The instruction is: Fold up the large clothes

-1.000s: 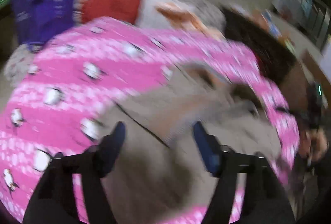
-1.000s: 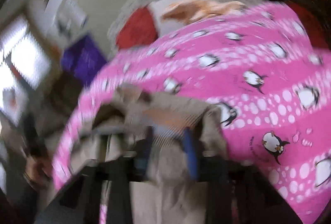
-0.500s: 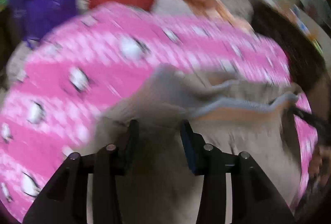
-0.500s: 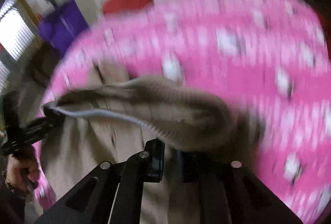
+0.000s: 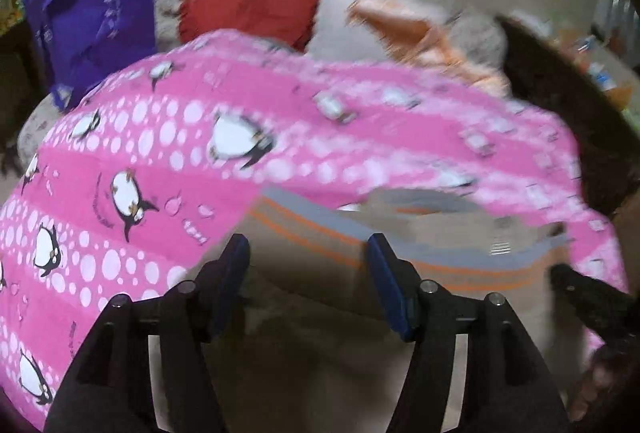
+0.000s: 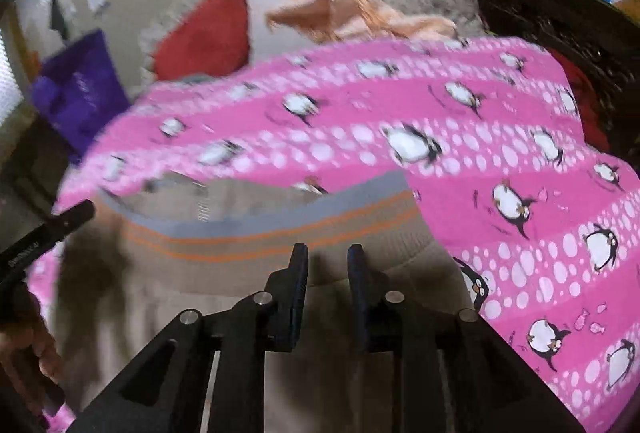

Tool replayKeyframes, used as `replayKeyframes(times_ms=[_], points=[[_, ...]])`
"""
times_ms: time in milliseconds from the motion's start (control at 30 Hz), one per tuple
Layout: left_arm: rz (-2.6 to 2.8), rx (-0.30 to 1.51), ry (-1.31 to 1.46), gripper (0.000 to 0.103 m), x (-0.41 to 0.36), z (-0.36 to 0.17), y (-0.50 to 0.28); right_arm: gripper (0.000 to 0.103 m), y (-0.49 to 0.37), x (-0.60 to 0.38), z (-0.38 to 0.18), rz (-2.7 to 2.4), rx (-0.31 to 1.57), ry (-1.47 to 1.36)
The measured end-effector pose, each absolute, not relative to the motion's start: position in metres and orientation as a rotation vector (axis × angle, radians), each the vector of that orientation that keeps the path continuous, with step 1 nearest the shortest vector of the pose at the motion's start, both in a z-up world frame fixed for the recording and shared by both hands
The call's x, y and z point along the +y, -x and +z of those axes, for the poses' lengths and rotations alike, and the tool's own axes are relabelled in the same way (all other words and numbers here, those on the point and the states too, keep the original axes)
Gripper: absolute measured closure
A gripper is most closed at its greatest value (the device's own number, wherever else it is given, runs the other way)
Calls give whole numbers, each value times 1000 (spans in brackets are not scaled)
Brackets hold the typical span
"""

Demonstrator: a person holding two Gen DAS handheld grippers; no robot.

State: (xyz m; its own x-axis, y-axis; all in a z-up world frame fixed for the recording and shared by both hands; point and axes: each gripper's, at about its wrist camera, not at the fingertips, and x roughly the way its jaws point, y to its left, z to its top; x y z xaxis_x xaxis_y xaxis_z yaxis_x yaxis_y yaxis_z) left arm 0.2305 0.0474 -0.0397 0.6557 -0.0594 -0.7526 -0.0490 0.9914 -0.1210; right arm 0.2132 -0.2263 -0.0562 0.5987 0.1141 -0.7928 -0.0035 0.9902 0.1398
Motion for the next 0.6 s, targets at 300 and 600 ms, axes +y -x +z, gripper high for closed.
replayKeyframes(times_ms=[300, 600], points=[[21, 842, 261, 27, 83, -86, -232, 87, -225, -244, -98, 196, 833, -134], [-3, 806, 406, 36, 107, -90, -226, 91, -235, -272, -106, 302, 843, -359]])
